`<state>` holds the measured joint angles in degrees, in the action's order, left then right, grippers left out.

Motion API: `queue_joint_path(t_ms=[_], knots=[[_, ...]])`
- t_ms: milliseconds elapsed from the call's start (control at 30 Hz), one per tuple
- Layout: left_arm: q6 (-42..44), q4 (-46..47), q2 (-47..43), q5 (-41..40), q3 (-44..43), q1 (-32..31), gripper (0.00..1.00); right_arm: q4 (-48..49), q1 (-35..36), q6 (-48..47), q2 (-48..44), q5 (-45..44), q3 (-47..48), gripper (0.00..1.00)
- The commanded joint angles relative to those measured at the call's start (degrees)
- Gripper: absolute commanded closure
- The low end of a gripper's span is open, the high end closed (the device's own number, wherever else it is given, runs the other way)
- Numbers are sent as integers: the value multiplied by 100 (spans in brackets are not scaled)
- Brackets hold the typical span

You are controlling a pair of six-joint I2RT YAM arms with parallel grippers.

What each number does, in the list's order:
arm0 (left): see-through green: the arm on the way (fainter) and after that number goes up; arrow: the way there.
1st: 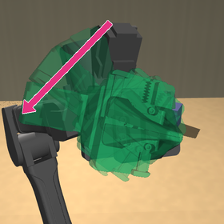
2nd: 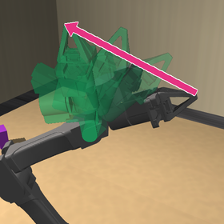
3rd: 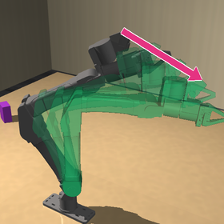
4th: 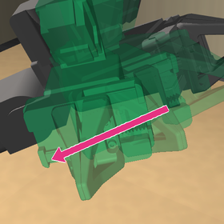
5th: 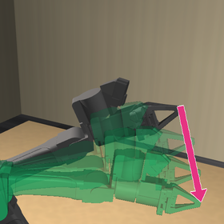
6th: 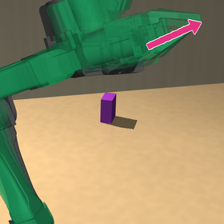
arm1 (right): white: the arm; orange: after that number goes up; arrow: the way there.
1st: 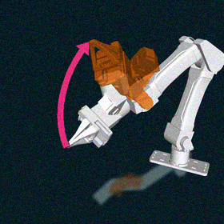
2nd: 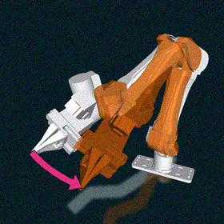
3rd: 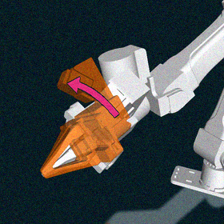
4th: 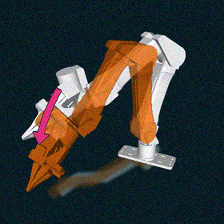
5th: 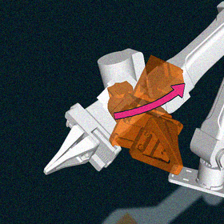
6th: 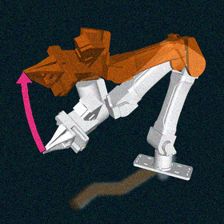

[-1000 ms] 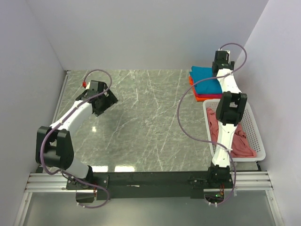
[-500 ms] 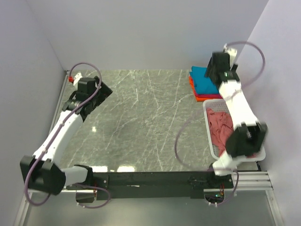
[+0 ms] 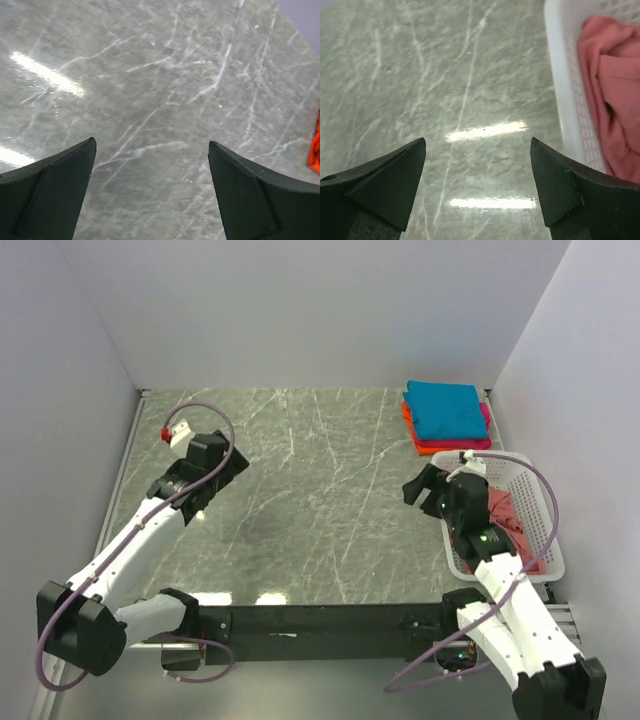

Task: Fold and stack the t-shirts
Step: Reset both grippers

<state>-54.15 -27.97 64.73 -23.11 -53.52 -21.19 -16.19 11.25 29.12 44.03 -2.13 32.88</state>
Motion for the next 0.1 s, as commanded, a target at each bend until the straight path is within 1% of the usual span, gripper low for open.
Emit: queue_joint_path(t_ms=[0,67], knots=[[-131,107,-382,-781,8,-113,1,598,18,129,-509,432,8,9],[-8,133,-408,-843,26,-166,1,678,18,155,-649,503,-36,8]])
